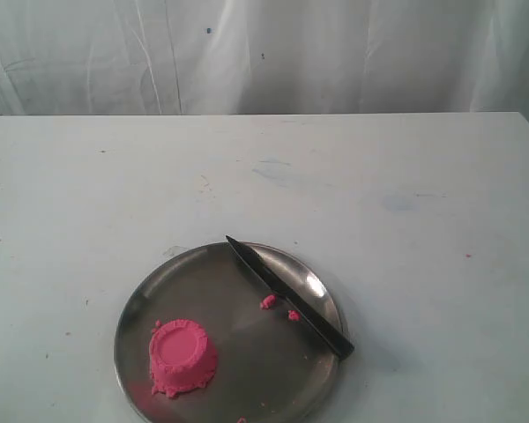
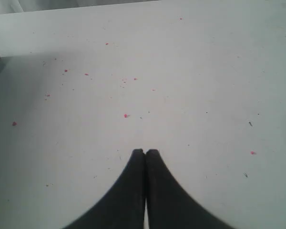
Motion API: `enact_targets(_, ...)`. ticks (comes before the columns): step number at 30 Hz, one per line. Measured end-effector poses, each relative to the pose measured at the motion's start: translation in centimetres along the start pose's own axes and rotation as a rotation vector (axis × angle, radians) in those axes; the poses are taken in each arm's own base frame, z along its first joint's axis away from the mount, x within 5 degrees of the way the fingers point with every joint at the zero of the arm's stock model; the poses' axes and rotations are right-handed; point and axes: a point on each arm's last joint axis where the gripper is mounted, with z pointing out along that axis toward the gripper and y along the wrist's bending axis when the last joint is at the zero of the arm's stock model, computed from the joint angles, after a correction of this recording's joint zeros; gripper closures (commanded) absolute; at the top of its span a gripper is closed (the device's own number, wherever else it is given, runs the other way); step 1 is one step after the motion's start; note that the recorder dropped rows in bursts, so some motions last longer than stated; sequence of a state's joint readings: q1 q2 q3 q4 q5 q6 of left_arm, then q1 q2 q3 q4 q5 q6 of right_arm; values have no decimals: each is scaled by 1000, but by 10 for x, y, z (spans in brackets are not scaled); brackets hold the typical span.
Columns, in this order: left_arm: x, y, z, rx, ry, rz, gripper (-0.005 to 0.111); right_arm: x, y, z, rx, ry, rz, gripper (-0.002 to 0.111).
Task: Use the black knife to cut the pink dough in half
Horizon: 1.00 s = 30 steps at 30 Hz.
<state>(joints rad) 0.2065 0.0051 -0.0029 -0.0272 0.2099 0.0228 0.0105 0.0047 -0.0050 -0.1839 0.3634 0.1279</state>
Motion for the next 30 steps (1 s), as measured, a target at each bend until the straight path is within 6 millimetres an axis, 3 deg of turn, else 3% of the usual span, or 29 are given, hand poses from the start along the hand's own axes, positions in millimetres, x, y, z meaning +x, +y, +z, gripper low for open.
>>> enact_targets(18, 0, 0, 0, 0, 0, 0, 107, -15, 2, -1, -21, -165, -17, 108)
enact_targets(20, 0, 0, 0, 0, -1, 0, 107, -23, 5, -3, -109, -246, 407, 108)
enact_targets(21, 0, 0, 0, 0, -2, 0, 107, -28, 5, -5, -169, -281, 717, 108)
enact_targets(23, 0, 0, 0, 0, -2, 0, 107, -30, 5, -5, -218, -286, 981, 108)
enact_targets(27, 0, 0, 0, 0, -2, 0, 107, -34, 3, -7, -243, -330, 1079, 108)
enact_targets(30, 0, 0, 0, 0, -2, 0, 107, -51, -6, -16, -281, -583, 1090, 108)
